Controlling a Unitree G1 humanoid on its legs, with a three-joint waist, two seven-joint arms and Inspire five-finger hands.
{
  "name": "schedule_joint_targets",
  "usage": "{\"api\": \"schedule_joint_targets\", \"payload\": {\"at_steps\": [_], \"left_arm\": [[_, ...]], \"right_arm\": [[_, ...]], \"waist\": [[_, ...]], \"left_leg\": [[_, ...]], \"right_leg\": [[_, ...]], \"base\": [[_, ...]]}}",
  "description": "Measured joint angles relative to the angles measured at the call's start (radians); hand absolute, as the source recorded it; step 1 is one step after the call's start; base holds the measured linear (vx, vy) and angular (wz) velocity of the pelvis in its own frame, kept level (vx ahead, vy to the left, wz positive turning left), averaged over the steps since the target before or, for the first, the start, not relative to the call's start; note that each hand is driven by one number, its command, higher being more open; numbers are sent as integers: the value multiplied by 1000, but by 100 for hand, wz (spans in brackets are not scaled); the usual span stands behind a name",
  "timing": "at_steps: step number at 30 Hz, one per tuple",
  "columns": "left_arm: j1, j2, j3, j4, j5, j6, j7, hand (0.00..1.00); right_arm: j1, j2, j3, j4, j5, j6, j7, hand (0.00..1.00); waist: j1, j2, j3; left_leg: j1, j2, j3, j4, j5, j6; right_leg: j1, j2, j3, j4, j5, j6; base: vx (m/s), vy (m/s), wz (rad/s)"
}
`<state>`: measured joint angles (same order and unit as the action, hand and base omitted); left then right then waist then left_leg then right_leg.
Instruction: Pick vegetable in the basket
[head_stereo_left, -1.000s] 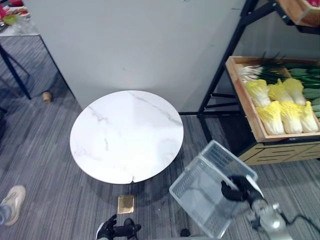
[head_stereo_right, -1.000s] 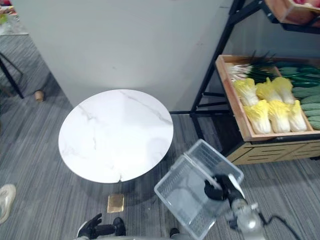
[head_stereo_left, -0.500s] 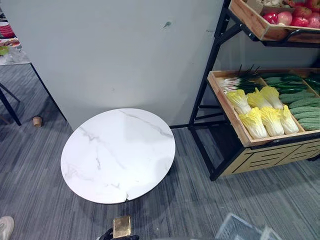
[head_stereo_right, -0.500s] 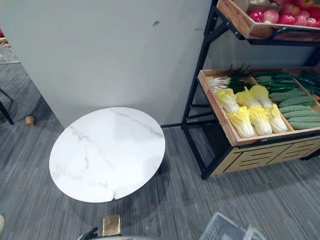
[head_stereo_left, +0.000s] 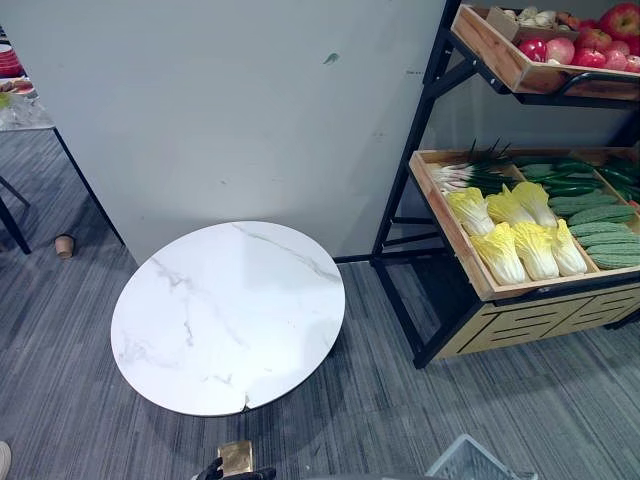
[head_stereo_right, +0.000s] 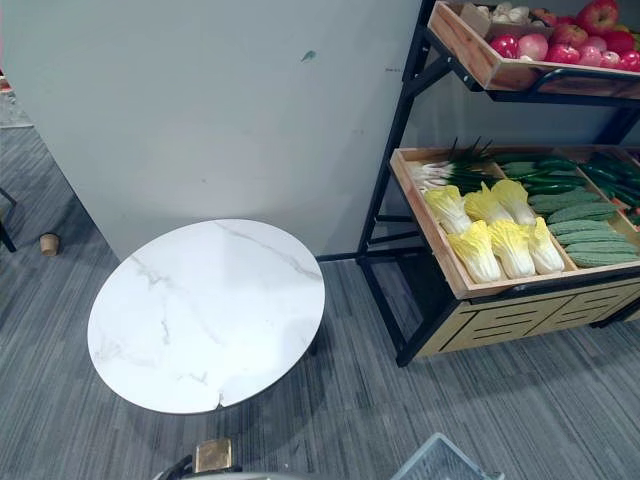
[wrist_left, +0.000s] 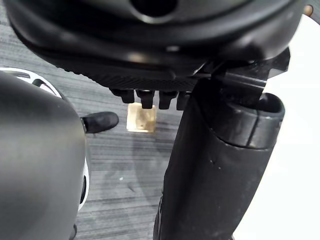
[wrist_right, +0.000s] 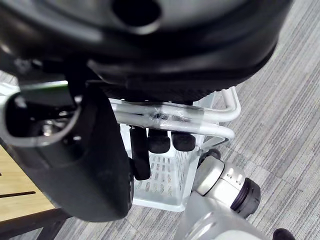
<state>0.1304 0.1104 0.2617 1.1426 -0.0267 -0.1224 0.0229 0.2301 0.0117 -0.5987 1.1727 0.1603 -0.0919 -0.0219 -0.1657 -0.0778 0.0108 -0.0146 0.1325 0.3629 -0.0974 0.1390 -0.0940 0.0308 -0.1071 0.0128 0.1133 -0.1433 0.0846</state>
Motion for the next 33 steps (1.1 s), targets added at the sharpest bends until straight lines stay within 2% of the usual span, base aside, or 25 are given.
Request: {"api": "schedule_joint_targets", "payload": {"at_steps": [6,8,9,10,11,12,13,14,15,16,17,18,19,20,21,24,28,33], "left_arm": [[-2,-8,2,-1,1,0,13,100],[3,-20,32,-5,4,0,13,100],[5,-33,75,-28,11,2,14,100],[3,-41,105,-58,14,2,15,100],[-3,-55,122,-102,16,-6,21,100],[-10,-61,122,-115,14,-8,23,100],[-29,-81,131,-120,10,-9,25,100],[-32,-113,140,-120,-6,-10,25,100],[-35,-128,144,-119,-9,-11,27,100],[-36,-139,149,-118,-13,-11,27,100],[-41,-142,149,-119,-13,-13,28,100],[-49,-146,149,-119,-13,-17,31,100],[-58,-151,150,-118,-23,-22,36,100],[-65,-144,153,-119,-31,-21,37,100],[-65,-131,159,-120,-46,-25,39,100],[-43,-119,178,-118,-50,-28,42,100],[-48,-117,177,-103,-40,-25,34,100],[-47,-128,179,-87,-39,-15,34,100]], "right_arm": [[-19,7,28,-33,3,-1,6,0],[-18,20,29,-45,22,-2,11,0],[-20,37,29,-56,34,-1,12,0],[-18,48,31,-73,39,-1,12,0],[-18,43,34,-91,40,0,10,0],[-17,39,45,-97,39,1,8,0],[-18,14,79,-104,37,0,3,0],[-24,-10,116,-118,36,-1,-2,0],[-28,-14,128,-124,36,-2,-2,0],[-43,-18,155,-138,37,-3,-1,0],[-54,-15,159,-138,36,-3,-3,0],[-68,-11,161,-140,36,-4,-3,0],[-81,-13,172,-145,37,-7,-1,0],[-90,-8,176,-145,38,-6,-2,0],[-96,-5,192,-148,39,-5,1,0],[-94,-1,209,-148,41,-7,2,0],[-67,-4,206,-136,47,-12,2,0],[-56,-11,178,-137,78,-8,8,0]], "waist": [[1,0,12],[4,3,16],[12,-3,26],[28,6,42],[34,23,58],[37,34,66],[57,55,77],[86,84,77],[92,92,75],[93,91,76],[94,87,78],[93,83,79],[95,87,83],[97,74,93],[115,57,101],[123,46,95],[115,48,90],[110,70,89]], "left_leg": [[69,8,68,1,-33,-13],[89,28,108,35,-61,-25],[58,70,120,169,-116,-31],[3,124,110,332,-184,-30],[-97,194,19,546,-239,13],[-140,202,-63,622,-245,22],[-186,195,-212,706,-263,14],[-175,174,-318,705,-294,11],[-160,162,-357,684,-314,5],[-113,118,-456,598,-355,0],[-102,106,-486,566,-367,-10],[-95,96,-504,532,-388,-36],[-88,100,-473,504,-427,-86],[-88,95,-449,511,-432,-94],[-74,89,-395,525,-444,-84],[-45,87,-280,537,-462,-65],[-23,83,-230,537,-466,-59],[21,87,-156,535,-468,-55]], "right_leg": [[17,6,65,32,-20,-9],[17,15,105,58,-35,-12],[13,28,131,77,-39,-15],[11,50,145,87,-38,-17],[8,83,150,106,-38,-19],[4,93,152,117,-40,-22],[-11,110,178,139,-43,-23],[-36,126,224,157,-45,-20],[-49,132,247,166,-47,-16],[-90,134,287,199,-57,0],[-109,135,297,212,-61,7],[-140,137,316,233,-67,17],[-172,139,342,262,-74,33],[-182,136,365,276,-74,40],[-192,134,416,279,-64,58],[-191,125,522,217,-14,91],[-187,112,545,180,24,110],[-188,120,586,174,54,123]], "base": [[3,-8,-33],[-1,-61,-57],[13,-126,-56],[10,-132,-55],[-10,-96,-32],[-26,-39,-40],[-14,42,-85],[-7,101,-104],[-13,242,-114],[-23,229,-71],[-39,214,-67],[-72,161,-52],[-100,215,-54],[-123,281,-91],[-119,275,-111],[-76,175,-106],[-47,94,-40],[-44,52,-44]]}}
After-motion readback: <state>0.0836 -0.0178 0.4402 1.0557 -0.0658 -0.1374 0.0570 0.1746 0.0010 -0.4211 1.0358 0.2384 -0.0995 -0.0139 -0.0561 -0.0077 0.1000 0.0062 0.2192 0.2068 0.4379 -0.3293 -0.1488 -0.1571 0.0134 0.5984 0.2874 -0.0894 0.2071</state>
